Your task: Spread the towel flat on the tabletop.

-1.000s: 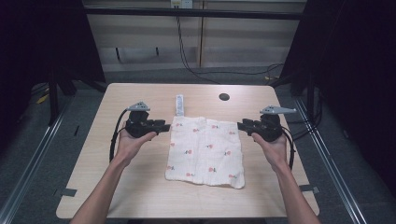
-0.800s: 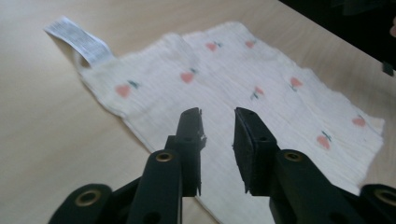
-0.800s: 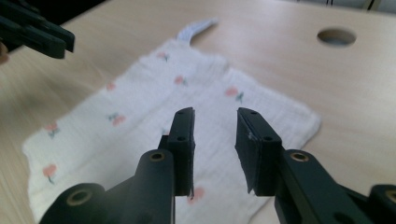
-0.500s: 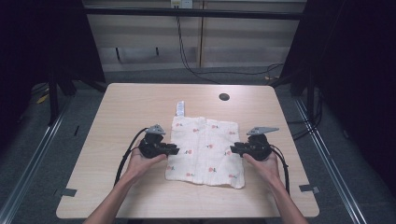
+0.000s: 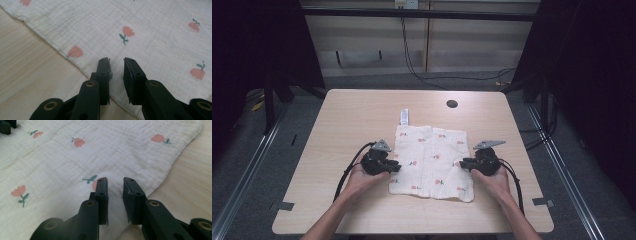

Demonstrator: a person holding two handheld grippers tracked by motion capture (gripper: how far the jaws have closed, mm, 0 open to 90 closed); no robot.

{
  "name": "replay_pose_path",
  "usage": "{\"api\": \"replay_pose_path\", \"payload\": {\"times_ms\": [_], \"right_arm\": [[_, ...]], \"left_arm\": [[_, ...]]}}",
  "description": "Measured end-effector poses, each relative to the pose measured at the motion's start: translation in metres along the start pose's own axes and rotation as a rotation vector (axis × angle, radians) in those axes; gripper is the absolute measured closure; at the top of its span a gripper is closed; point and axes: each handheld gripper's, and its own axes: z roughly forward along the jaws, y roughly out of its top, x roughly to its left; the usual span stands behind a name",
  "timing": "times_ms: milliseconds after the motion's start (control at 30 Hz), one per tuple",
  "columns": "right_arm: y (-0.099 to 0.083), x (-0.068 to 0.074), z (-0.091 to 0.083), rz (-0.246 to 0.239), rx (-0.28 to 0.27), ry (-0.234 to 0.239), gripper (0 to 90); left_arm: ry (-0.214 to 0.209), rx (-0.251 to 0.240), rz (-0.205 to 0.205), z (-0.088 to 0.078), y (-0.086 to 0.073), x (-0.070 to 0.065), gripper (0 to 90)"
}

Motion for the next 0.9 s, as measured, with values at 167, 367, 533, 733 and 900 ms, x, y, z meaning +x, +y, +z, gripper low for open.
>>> {"api": "replay_pose_path", "payload": {"times_ms": [167,367,533,733,900], "right_arm": [[0.001,0.004,0.000,-0.029,0.017,-0.023,81.3],[-0.004,0.007,-0.004,-0.033,0.030,-0.007,89.6],[-0.012,0.015,-0.012,-0.046,0.048,0.027,90.0],[-0.022,0.030,-0.022,-0.057,0.072,0.078,90.0],[-0.031,0.041,-0.035,-0.068,0.067,0.099,90.0]], "left_arm": [[-0.009,-0.007,0.006,-0.002,-0.006,-0.004,86.2],[-0.037,0.013,-0.005,-0.007,-0.011,-0.010,90.0],[-0.053,0.044,0.024,-0.019,-0.022,-0.025,90.0],[-0.069,0.062,-0.004,-0.030,-0.032,-0.031,90.0],[-0.087,0.070,0.004,-0.040,-0.040,-0.045,90.0]]}}
